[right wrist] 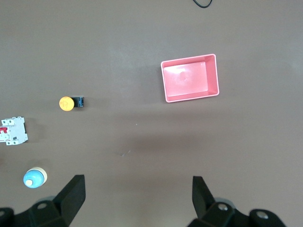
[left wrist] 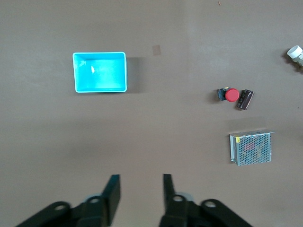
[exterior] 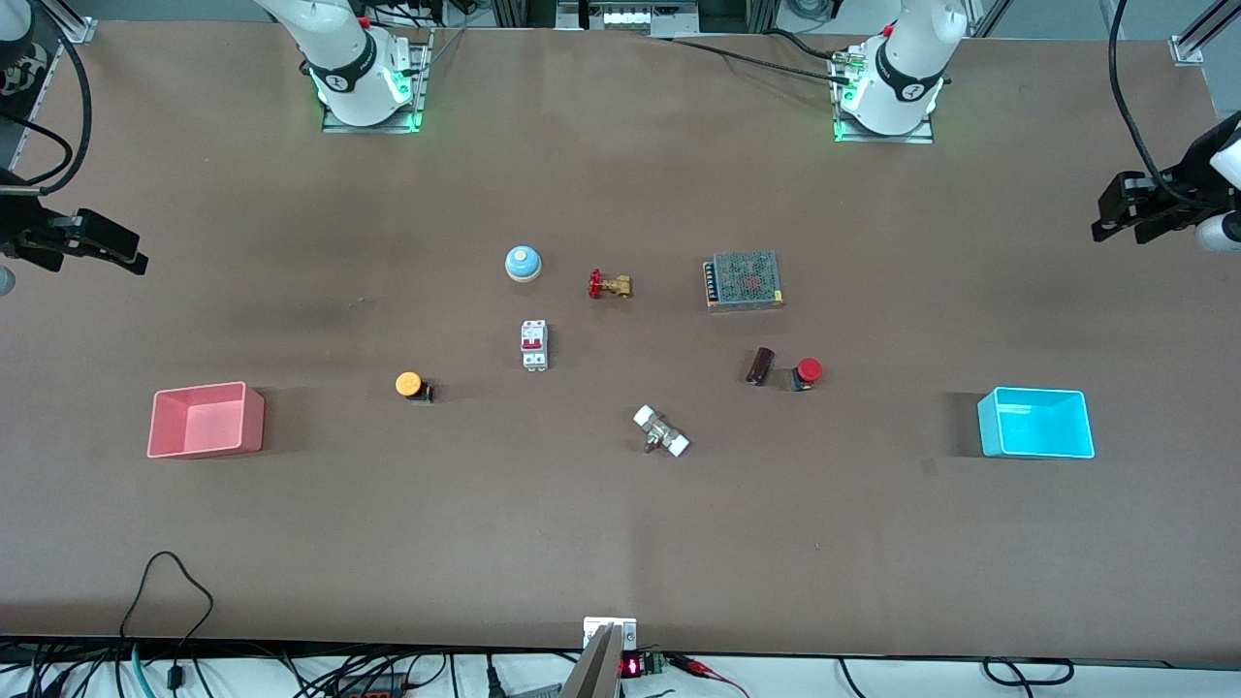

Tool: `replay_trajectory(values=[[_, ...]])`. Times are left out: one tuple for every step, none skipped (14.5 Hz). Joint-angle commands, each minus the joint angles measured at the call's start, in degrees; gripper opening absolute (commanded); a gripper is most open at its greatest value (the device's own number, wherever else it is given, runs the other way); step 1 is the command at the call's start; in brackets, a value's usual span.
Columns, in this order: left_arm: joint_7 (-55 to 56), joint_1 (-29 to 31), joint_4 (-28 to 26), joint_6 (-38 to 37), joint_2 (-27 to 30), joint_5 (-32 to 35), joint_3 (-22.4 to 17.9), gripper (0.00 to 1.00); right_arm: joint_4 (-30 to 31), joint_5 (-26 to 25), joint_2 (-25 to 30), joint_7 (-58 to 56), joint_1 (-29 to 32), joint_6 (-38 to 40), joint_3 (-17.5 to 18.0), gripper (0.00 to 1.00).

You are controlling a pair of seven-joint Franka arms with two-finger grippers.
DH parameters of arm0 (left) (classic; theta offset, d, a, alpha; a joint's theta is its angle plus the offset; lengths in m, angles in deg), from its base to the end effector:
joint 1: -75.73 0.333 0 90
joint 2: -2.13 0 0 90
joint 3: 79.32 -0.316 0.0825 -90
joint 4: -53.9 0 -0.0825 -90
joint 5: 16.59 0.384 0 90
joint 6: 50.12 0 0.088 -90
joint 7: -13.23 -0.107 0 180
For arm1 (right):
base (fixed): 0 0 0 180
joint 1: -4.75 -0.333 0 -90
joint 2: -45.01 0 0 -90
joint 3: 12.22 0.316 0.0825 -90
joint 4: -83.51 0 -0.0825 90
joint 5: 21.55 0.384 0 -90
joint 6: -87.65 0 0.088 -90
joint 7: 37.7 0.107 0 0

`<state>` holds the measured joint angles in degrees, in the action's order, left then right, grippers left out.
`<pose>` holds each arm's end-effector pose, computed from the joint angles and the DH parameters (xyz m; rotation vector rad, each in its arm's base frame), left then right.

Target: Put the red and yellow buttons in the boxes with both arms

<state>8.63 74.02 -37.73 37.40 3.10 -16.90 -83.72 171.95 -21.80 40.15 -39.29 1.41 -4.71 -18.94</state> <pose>0.5435 0.0253 0.6167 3.1298 -0.0524 -0.0850 0.5823 -0.0320 0.5930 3.1275 -0.0480 -0.0257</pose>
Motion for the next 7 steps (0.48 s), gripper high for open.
replay_trajectory(values=[[0.12, 0.22, -0.04, -0.07, 0.09, 0.04, 0.17, 0.23, -0.02, -0.8, -0.94, -0.52, -0.17, 0.24, 0.12, 1.0], [0.03, 0.22, -0.04, -0.07, 0.0, 0.04, 0.17, 0.37, 0.06, -0.89, -1.64, -0.52, -0.26, 0.15, 0.12, 1.0], [0.03, 0.22, -0.04, -0.07, -0.18, 0.04, 0.17, 0.55, -0.02, -0.8, -2.25, -0.61, -0.08, -0.02, 0.12, 1.0], [0.03, 0.22, -0.04, -0.07, -0.44, 0.04, 0.17, 0.7, -0.02, -0.8, -2.95, -0.61, -0.08, -0.2, 0.12, 1.0], [0.03, 0.13, -0.04, -0.07, -0.53, 0.04, 0.26, 0.97, -0.11, -0.71, -3.66, -0.61, -0.17, -0.2, 0.12, 1.0], [0.03, 0.13, -0.04, -0.07, -0.53, 0.04, 0.26, 1.0, -0.02, -0.63, -4.1, -0.52, -0.35, -0.37, 0.21, 1.0], [0.03, 0.13, -0.04, -0.15, -0.62, 0.04, 0.35, 1.0, -0.11, 0.07, -5.41, -0.09, -0.61, -0.55, 0.21, 1.0]])
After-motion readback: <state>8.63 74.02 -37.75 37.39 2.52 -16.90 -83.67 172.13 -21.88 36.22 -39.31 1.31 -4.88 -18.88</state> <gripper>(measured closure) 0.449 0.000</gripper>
